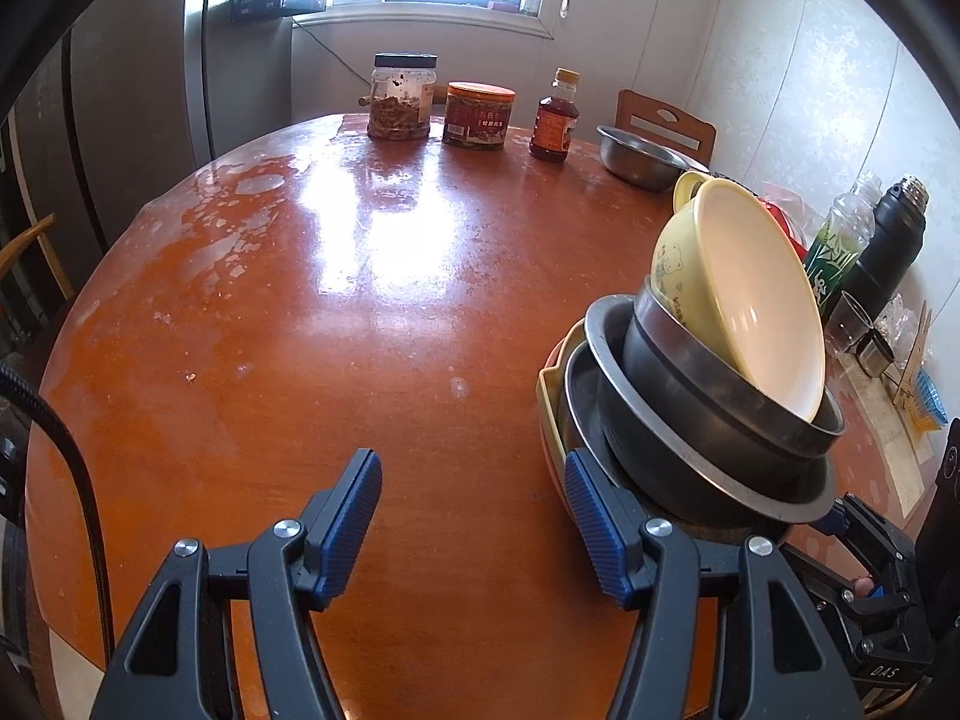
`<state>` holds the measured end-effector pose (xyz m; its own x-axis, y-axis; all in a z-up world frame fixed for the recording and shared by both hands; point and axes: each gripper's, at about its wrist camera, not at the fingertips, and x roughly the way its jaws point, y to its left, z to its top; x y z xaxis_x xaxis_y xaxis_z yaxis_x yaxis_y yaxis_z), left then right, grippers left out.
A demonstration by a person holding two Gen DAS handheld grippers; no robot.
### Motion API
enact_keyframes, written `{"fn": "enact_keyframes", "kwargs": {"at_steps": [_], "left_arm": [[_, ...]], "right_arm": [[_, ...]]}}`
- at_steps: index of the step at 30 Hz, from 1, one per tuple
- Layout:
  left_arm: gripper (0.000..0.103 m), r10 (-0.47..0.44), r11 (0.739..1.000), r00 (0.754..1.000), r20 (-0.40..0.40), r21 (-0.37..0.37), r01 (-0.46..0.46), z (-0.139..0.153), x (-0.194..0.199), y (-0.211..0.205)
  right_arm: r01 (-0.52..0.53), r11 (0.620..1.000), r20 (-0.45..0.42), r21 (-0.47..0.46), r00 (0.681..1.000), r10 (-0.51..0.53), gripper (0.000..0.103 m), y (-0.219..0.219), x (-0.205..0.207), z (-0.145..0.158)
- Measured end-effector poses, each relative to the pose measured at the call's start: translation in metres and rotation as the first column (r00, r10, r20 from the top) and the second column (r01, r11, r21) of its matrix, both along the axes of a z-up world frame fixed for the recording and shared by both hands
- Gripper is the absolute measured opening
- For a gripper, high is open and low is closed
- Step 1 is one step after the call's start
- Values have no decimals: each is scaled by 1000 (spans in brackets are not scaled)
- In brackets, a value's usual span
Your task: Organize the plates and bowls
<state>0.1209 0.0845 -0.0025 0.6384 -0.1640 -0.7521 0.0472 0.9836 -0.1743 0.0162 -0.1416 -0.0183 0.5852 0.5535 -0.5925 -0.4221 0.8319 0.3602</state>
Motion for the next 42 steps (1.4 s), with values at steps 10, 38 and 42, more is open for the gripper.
{"fn": "enact_keyframes", "kwargs": {"at_steps": [10,38,42], "left_arm": [[64,-7,1000,1000,18,-29,8,0,-14,1],[74,134,989,984,115,51,-141,-18,-128,-53],[77,129,988,984,125,72,-139,-15,-134,-60]], "right_arm": [[17,1000,-3,-6,1000,-17,70,2,2,2],[232,957,221,-176,956,-192,78,-7,-86,15],[240,957,243,-164,950,-196,78,-11,-93,21]]}}
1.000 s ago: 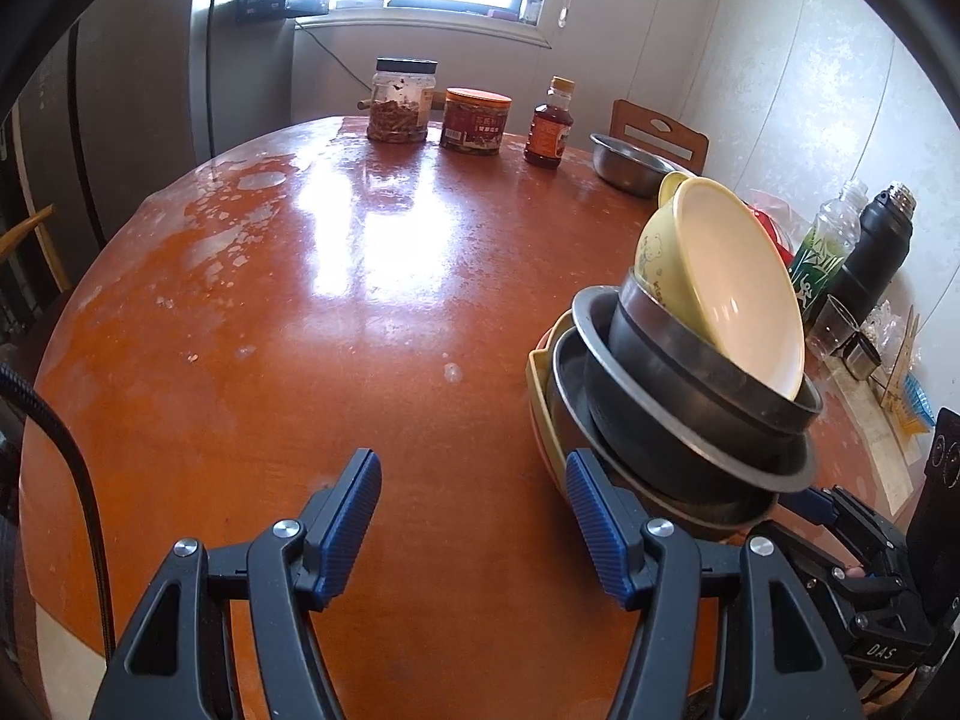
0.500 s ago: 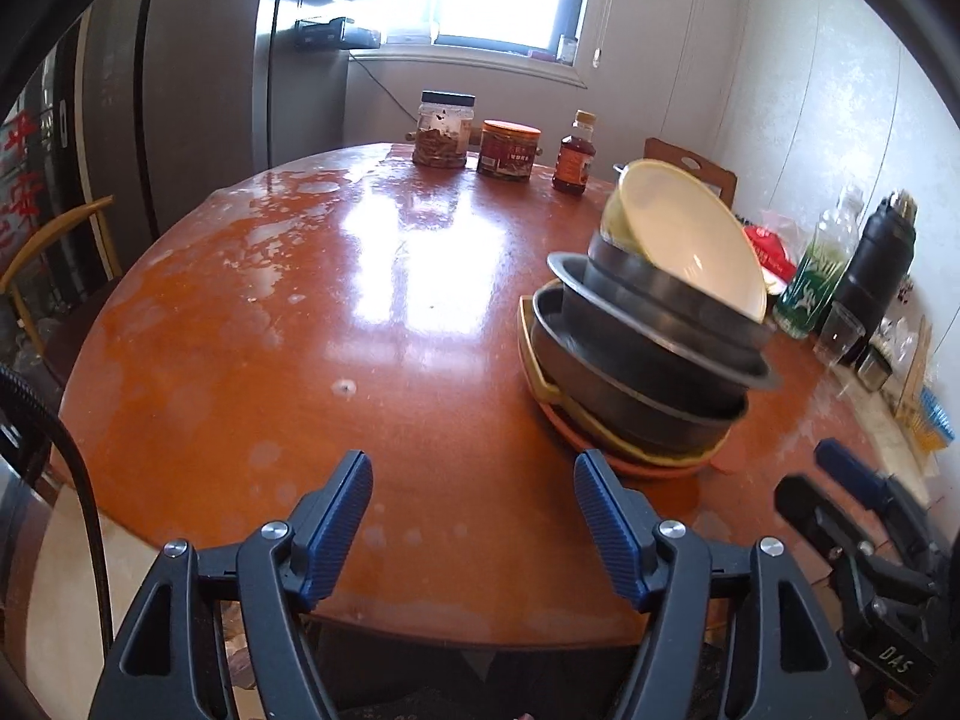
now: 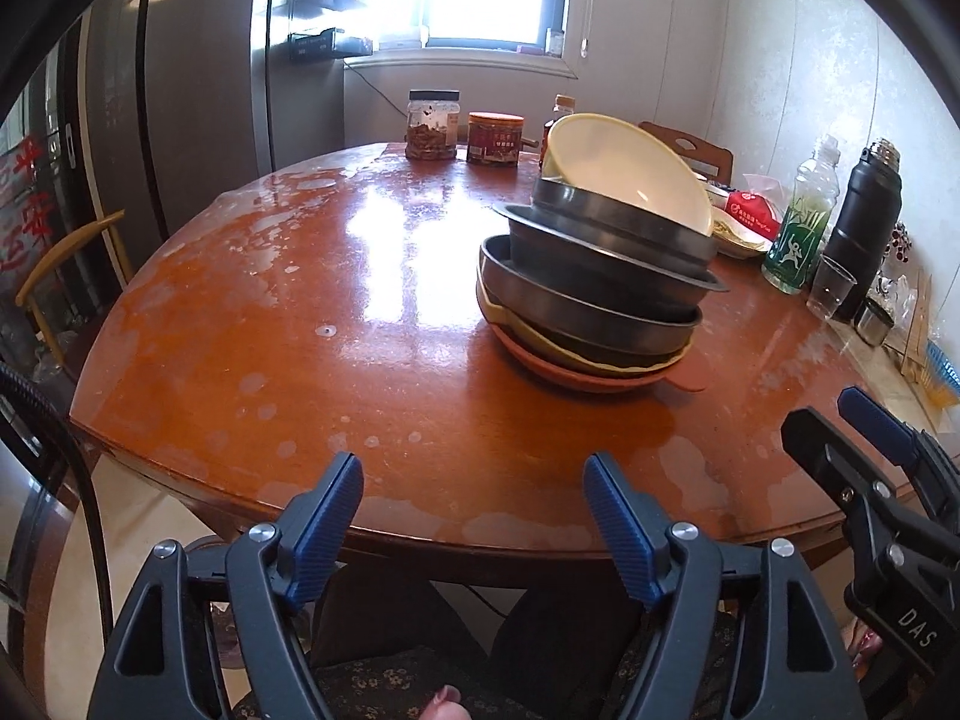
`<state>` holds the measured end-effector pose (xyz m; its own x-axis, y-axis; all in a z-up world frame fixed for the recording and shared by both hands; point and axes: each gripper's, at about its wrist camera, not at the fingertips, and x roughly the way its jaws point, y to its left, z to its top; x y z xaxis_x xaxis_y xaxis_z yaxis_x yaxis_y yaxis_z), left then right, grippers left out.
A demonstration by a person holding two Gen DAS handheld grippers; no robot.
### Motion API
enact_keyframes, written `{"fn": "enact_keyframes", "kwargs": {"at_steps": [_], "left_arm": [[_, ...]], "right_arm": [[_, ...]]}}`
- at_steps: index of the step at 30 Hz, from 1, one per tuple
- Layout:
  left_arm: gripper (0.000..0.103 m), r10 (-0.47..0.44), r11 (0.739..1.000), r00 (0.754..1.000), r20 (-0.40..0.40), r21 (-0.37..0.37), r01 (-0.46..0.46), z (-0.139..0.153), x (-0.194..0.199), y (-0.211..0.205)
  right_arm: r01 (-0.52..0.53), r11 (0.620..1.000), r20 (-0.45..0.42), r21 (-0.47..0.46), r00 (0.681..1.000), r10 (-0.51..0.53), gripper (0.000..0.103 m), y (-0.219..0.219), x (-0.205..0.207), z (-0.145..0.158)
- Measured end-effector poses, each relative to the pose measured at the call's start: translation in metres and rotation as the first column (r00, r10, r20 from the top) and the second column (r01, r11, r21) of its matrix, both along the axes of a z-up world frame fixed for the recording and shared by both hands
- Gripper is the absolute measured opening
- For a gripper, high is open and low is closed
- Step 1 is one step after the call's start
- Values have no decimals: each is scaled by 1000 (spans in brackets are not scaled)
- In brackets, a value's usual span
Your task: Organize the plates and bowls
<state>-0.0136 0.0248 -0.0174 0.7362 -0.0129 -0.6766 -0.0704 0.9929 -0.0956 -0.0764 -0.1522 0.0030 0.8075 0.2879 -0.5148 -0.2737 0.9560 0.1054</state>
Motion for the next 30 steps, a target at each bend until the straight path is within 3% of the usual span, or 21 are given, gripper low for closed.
{"fn": "enact_keyframes", "kwargs": {"at_steps": [30], "left_arm": [[77,1,1000,999,-35,13,0,-6,-1,-6]], "right_arm": [[1,998,-71,65,997,4,78,-7,1,-12]]}}
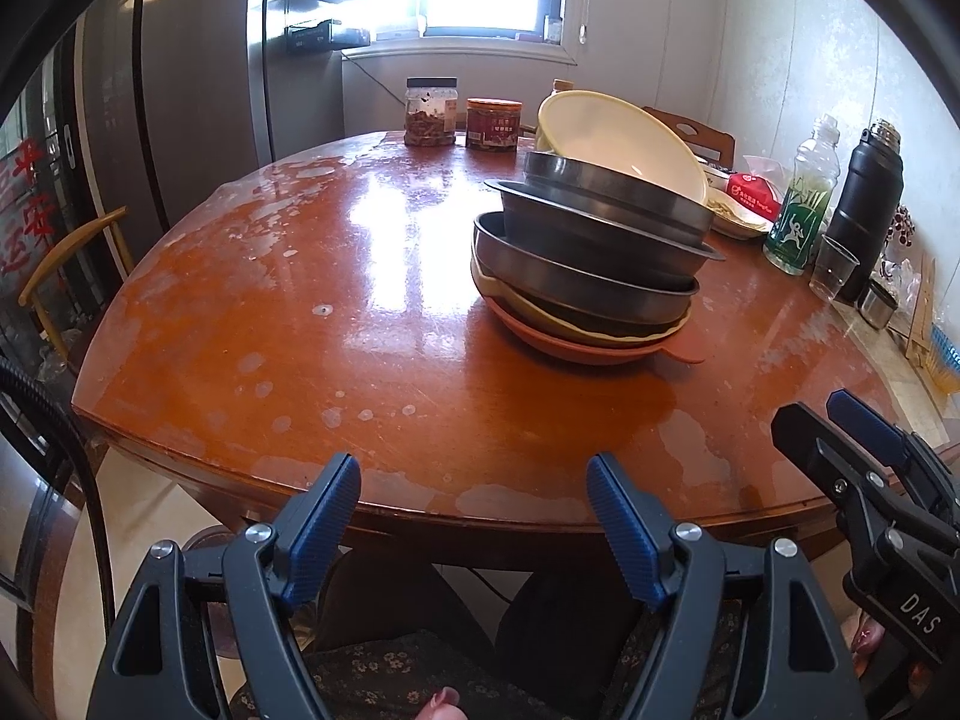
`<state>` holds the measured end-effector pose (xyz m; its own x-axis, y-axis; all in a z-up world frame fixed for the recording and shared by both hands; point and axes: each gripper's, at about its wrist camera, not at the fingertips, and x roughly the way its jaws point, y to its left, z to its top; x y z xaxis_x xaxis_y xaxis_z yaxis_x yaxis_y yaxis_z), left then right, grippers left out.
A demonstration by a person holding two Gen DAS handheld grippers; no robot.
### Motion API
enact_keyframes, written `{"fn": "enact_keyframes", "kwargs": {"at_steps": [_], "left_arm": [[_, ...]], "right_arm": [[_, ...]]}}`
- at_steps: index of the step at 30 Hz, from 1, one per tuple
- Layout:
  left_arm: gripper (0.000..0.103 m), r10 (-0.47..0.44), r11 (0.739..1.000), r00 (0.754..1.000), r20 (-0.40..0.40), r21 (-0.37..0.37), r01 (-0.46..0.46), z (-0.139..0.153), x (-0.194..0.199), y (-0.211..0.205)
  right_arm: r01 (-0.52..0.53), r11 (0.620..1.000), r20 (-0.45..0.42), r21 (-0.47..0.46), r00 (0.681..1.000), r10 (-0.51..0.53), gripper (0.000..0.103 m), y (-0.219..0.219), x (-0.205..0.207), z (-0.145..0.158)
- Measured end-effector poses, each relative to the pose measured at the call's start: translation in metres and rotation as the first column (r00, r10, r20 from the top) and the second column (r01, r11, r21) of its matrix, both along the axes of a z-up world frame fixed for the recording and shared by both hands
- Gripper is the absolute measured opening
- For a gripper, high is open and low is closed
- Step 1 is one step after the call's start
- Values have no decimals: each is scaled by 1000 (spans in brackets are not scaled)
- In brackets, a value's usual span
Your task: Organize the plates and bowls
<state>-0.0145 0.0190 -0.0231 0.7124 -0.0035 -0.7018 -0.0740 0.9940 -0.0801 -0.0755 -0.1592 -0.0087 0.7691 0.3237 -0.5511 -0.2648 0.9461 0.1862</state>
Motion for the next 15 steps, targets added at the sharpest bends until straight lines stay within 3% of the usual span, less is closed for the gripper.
{"fn": "enact_keyframes", "kwargs": {"at_steps": [15], "left_arm": [[77,10,1000,1000,-4,-2,-10,0,0,2]], "right_arm": [[7,1000,-4,-1,1000,-7,78,1,-1,1]]}}
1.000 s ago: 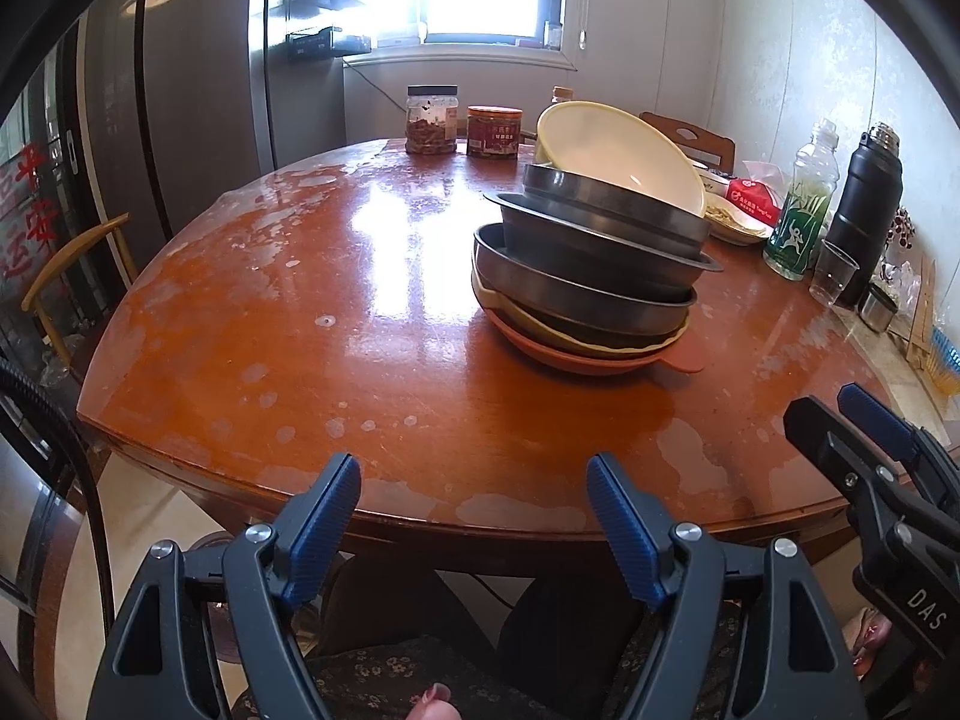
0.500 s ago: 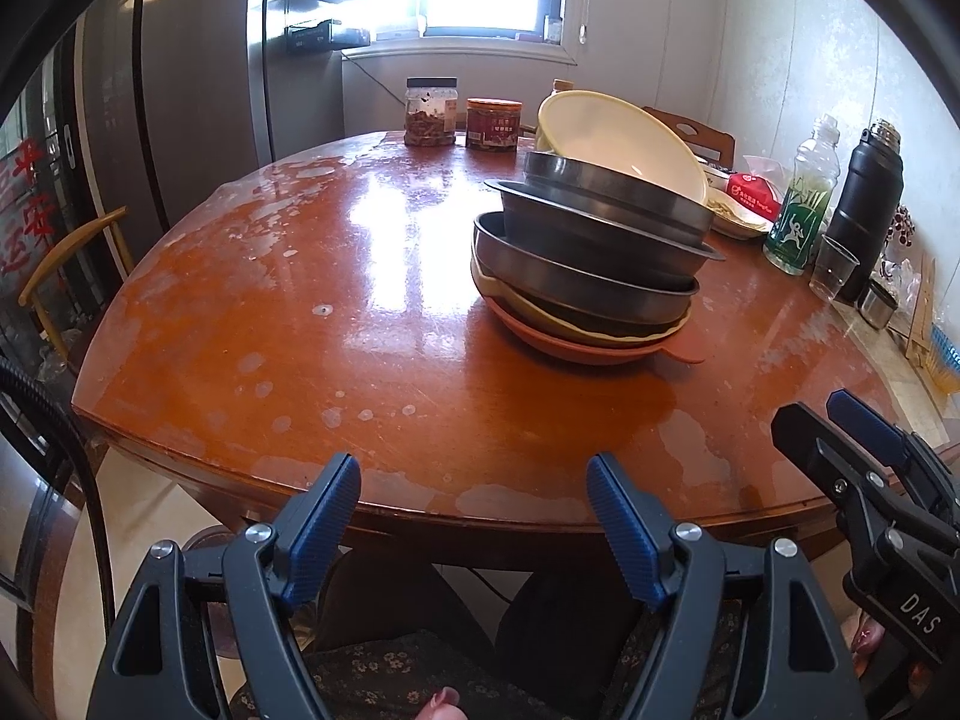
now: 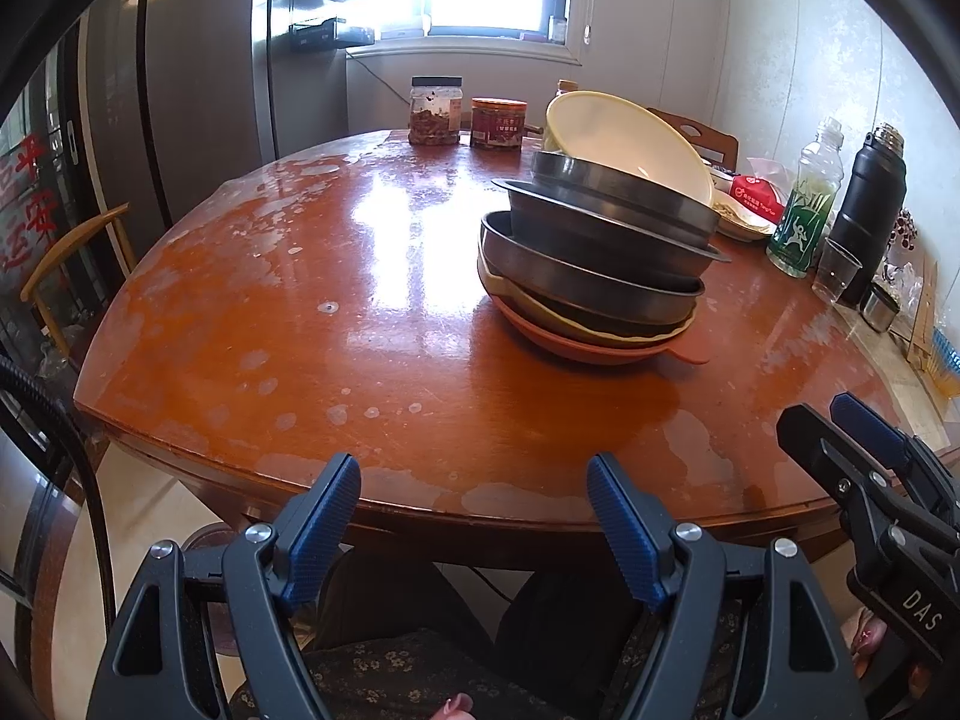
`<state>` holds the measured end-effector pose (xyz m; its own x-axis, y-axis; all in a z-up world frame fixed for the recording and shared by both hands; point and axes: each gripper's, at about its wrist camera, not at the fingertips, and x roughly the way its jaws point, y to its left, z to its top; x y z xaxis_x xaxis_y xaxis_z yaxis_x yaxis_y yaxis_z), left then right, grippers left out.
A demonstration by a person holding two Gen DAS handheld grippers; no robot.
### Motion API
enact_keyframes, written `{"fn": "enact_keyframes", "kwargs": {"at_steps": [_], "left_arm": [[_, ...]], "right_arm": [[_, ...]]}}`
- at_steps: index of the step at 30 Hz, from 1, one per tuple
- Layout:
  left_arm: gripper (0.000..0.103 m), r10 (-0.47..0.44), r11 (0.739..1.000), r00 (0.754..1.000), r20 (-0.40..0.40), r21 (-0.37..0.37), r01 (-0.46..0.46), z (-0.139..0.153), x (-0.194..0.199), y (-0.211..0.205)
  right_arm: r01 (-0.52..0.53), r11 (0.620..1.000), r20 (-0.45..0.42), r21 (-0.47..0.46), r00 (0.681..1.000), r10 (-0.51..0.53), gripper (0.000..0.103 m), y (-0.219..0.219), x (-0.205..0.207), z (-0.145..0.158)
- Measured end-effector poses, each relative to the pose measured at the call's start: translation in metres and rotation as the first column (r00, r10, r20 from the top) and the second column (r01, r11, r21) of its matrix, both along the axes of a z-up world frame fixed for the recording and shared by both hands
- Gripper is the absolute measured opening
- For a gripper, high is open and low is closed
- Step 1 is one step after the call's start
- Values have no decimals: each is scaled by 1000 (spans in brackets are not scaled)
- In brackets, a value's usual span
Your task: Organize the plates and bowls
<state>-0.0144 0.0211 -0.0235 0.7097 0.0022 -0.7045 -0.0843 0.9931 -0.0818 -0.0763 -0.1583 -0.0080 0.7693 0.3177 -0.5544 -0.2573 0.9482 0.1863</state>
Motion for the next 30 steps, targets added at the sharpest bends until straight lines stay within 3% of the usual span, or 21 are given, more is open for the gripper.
{"fn": "enact_keyframes", "kwargs": {"at_steps": [30], "left_arm": [[77,11,1000,1000,-2,1,-11,-1,1,2]], "right_arm": [[5,1000,-11,8,1000,-5,78,-3,1,-3]]}}
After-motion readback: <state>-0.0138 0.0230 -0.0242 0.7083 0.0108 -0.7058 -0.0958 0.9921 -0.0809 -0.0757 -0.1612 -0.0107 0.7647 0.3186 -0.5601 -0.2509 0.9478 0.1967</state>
